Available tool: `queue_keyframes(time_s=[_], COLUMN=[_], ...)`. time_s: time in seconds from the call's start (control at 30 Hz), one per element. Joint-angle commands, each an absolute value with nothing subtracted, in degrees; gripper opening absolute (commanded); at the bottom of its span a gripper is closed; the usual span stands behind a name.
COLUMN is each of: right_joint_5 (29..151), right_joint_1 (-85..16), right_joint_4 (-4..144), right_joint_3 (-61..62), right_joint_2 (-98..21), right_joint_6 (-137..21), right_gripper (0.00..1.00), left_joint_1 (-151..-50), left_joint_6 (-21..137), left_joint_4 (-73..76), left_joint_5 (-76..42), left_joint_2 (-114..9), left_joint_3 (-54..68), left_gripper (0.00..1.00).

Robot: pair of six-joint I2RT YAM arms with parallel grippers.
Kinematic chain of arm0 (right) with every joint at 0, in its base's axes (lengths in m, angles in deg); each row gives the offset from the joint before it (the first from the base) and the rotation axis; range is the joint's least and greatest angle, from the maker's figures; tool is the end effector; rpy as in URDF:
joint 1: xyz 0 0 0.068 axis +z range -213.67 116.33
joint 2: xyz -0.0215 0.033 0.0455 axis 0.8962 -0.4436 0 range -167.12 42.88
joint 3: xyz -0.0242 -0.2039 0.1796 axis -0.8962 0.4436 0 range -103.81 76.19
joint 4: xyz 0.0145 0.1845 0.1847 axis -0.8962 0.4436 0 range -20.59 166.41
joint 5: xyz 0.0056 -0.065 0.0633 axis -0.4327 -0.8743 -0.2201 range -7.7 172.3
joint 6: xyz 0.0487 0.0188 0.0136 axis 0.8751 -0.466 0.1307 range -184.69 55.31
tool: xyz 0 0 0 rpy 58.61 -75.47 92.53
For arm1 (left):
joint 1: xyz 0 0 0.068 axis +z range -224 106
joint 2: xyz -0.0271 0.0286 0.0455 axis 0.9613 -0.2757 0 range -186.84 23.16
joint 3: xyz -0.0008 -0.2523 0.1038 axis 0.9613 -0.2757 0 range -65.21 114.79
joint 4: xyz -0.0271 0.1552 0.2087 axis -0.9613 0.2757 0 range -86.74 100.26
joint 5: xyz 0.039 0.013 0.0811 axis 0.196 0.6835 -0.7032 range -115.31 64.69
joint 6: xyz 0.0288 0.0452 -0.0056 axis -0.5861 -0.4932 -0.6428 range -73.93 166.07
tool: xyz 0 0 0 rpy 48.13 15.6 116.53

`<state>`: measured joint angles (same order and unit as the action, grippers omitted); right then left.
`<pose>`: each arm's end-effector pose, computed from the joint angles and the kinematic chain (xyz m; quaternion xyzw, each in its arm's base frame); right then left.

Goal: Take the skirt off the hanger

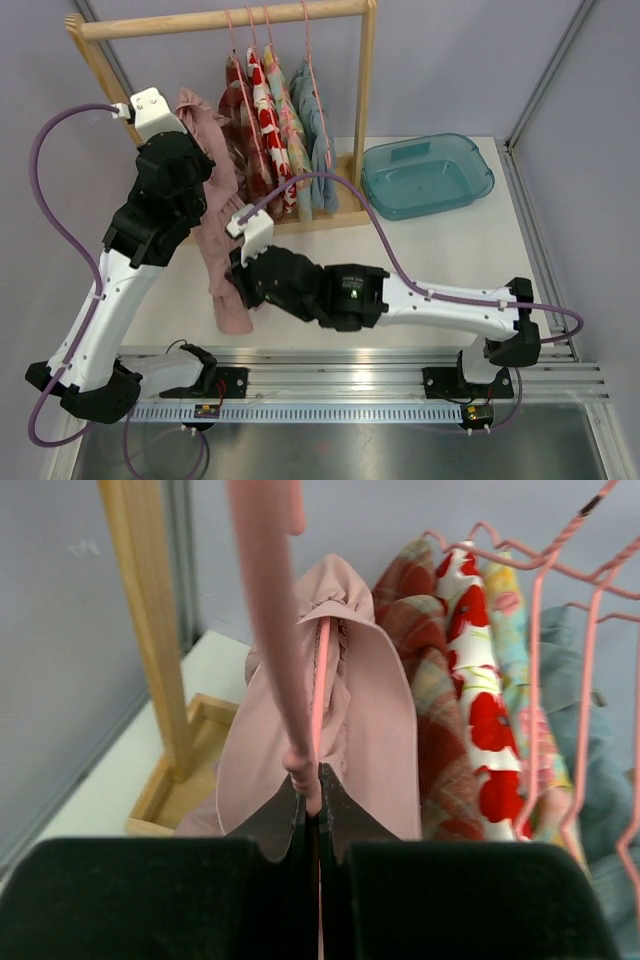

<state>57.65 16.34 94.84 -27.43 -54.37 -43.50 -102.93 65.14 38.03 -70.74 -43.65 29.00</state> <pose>0.0823 0.3822 0.4274 -0.2827 0.7540 0.3277 0.4941 0.1909 -0.0765 0.5096 -0.1945 0.7121 0.0173 0.6744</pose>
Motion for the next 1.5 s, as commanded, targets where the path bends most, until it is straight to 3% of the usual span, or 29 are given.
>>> queue_keyframes(time_s=[0.0, 0.17, 0.4, 0.57, 0.7, 0.9, 1.1, 1.33, 1.47], right_joint_5=[49.9, 41.5, 35.1, 32.8, 31.4, 35.5, 38.4, 37.4, 39.5], right_joint_1=[25.3, 36.2, 44.7, 44.7, 40.6, 33.7, 26.3, 23.1, 18.8], right_joint_4=[93.0, 98.5, 104.6, 101.3, 102.7, 100.3, 98.2, 98.2, 97.1], right_joint_3=[-26.2, -29.0, -28.1, -19.4, -21.1, -21.9, -23.7, -22.9, -23.6], right_joint_2=[-47.5, -48.0, -48.9, -46.7, -48.3, -49.6, -49.1, -51.3, -50.8], right_joint_6=[-44.6, -44.1, -37.3, -34.1, -35.3, -40.0, -45.2, -46.0, -46.7], right_gripper=[0.0, 0.0, 0.0, 0.0, 0.0, 0.0, 0.0, 0.0, 0.0], left_joint_1=[-103.1, -102.4, -97.8, -95.6, -95.7, -95.8, -95.8, -95.8, -95.9], left_joint_6=[60.0, 55.2, 56.8, 59.1, 64.3, 67.0, 69.2, 72.3, 77.7], left_joint_4=[22.4, 15.3, 19.7, 30.6, 46.5, 62.4, 64.5, 63.0, 60.6], left_joint_5=[-79.8, -86.9, -84.2, -76.6, -64.5, -51.1, -46.9, -18.6, -7.7], left_joint_2=[-41.9, -41.5, -45.7, -49.8, -50.3, -50.1, -42.1, -36.9, -33.0], left_joint_3=[27.3, 24.1, 30.9, 42.5, 52.7, 57.9, 45.5, 43.1, 30.4], left_gripper=[0.0, 0.0, 0.0, 0.0, 0.0, 0.0, 0.0, 0.0, 0.0])
